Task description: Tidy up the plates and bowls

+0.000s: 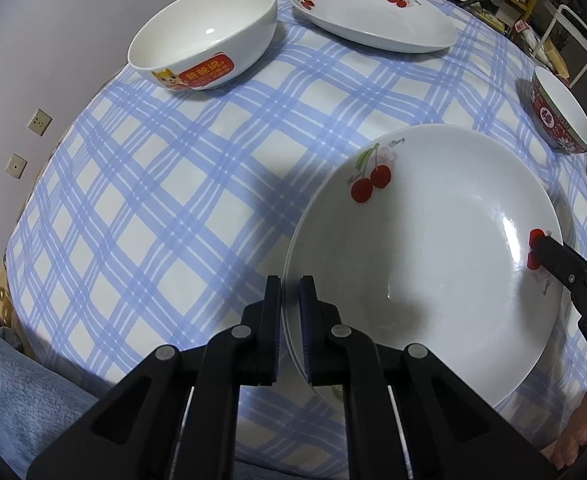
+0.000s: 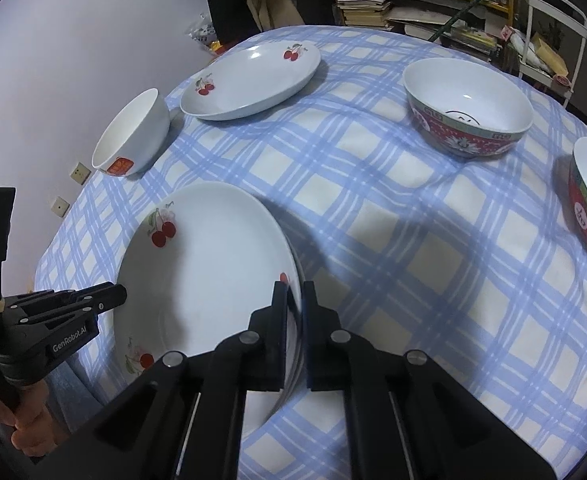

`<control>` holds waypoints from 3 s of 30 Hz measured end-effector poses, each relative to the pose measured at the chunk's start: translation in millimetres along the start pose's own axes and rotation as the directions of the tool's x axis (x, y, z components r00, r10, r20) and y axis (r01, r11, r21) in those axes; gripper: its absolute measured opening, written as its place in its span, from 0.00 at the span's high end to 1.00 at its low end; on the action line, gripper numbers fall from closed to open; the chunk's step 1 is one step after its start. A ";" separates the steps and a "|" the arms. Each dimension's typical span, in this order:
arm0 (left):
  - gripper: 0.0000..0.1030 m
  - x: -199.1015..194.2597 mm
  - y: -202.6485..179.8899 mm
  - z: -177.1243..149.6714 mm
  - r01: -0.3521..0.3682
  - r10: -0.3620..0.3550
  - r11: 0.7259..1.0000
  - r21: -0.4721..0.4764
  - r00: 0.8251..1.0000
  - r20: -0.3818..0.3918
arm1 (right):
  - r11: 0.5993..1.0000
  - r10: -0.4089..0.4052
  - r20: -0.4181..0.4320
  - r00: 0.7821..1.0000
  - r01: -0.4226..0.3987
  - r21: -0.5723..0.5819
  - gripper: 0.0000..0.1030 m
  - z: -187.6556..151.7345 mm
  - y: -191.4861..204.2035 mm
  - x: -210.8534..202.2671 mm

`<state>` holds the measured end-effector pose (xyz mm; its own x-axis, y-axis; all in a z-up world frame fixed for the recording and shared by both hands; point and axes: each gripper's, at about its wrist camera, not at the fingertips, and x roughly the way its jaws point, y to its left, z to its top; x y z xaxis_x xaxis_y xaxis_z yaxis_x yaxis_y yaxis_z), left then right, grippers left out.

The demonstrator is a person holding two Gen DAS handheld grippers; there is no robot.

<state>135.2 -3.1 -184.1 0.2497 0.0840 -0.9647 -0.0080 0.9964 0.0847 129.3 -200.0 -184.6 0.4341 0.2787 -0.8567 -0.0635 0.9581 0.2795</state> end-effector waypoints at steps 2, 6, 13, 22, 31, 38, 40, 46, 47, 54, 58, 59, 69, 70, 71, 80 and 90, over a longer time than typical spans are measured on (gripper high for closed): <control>0.90 0.2 -1.2 -0.7 -0.005 0.005 1.000 0.005 1.000 0.002 | 1.000 -0.004 0.003 1.000 0.004 -0.003 0.92 -0.3 0.7 0.1; 0.90 0.7 -1.8 -1.5 -0.005 0.005 1.000 0.004 1.000 0.002 | 1.000 -0.002 0.005 1.000 0.002 0.001 0.92 -1.0 -0.9 0.7; 0.86 1.9 -5.1 -3.3 -0.025 0.025 0.999 0.023 1.000 0.005 | 1.000 -0.008 0.016 1.000 0.008 0.001 0.92 -0.2 -2.4 1.5; 0.86 -6.8 -3.0 -0.2 -0.011 0.011 1.000 0.009 1.000 0.026 | 1.000 -0.012 0.027 1.000 0.011 0.009 0.92 0.0 -4.9 2.1; 0.85 -27.1 11.0 16.0 0.032 -0.027 0.998 -0.057 0.996 0.082 | 0.999 -0.029 0.067 0.997 0.028 0.022 0.92 3.3 -6.3 -5.7; 0.81 -42.7 23.1 57.4 0.024 -0.018 0.999 -0.041 0.992 0.126 | 0.999 -0.028 0.104 0.994 0.026 0.021 0.92 27.3 -0.7 -13.1; 0.78 -46.6 28.5 75.6 0.035 -0.031 0.999 -0.030 0.991 0.131 | 0.999 0.001 0.107 0.994 -0.006 0.046 0.92 37.6 -1.1 -13.1; 0.54 -60.9 43.3 128.6 -0.025 0.019 0.999 0.024 0.976 0.216 | 0.999 -0.012 0.126 0.992 0.007 0.040 0.91 72.6 6.3 -5.9; 0.51 -61.1 44.1 136.6 -0.037 0.027 0.998 0.041 0.975 0.221 | 0.999 -0.006 0.129 0.992 0.000 0.046 0.88 79.0 6.0 -3.2; 0.23 -57.5 48.0 186.7 -0.119 0.073 0.985 0.128 0.945 0.319 | 0.996 -0.041 0.154 0.987 0.028 0.081 0.40 121.1 2.1 12.6; 0.19 -45.7 46.2 209.5 -0.100 0.044 0.981 0.165 0.949 0.313 | 0.993 -0.071 0.183 0.981 0.052 0.105 0.20 145.1 -2.7 17.2; 0.19 -41.4 45.1 215.5 -0.093 0.038 0.981 0.170 0.952 0.305 | 0.993 -0.073 0.192 0.979 0.054 0.102 0.14 150.2 -3.4 18.0; 0.19 -6.4 32.5 259.6 0.021 -0.066 0.984 0.175 0.965 0.254 | 0.989 -0.142 0.176 0.974 0.135 0.052 0.04 194.1 -12.9 42.4; 0.19 -2.7 31.7 262.3 0.026 -0.068 0.985 0.172 0.967 0.245 | 0.989 -0.147 0.170 0.974 0.140 0.051 0.04 196.0 -14.7 44.5; 0.19 0.5 30.0 265.6 0.033 -0.073 0.984 0.173 0.970 0.234 | 0.988 -0.149 0.164 0.975 0.142 0.054 0.04 197.6 -15.9 46.9; 0.19 28.4 8.6 284.1 0.110 -0.134 0.977 0.183 0.983 0.126 | 0.992 -0.094 0.123 0.988 0.082 0.096 0.04 212.1 -23.6 63.6; 0.28 53.7 1.5 285.6 0.158 -0.165 0.970 0.184 0.986 0.024 | 0.969 0.013 0.010 1.000 -0.015 0.245 0.25 223.9 -30.3 91.9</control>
<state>425.1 -0.9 -164.6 0.2706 -0.0815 -0.9592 0.2097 0.9775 -0.0239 372.3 -218.4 -174.8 0.4418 0.2909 -0.8487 0.1523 0.9079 0.3905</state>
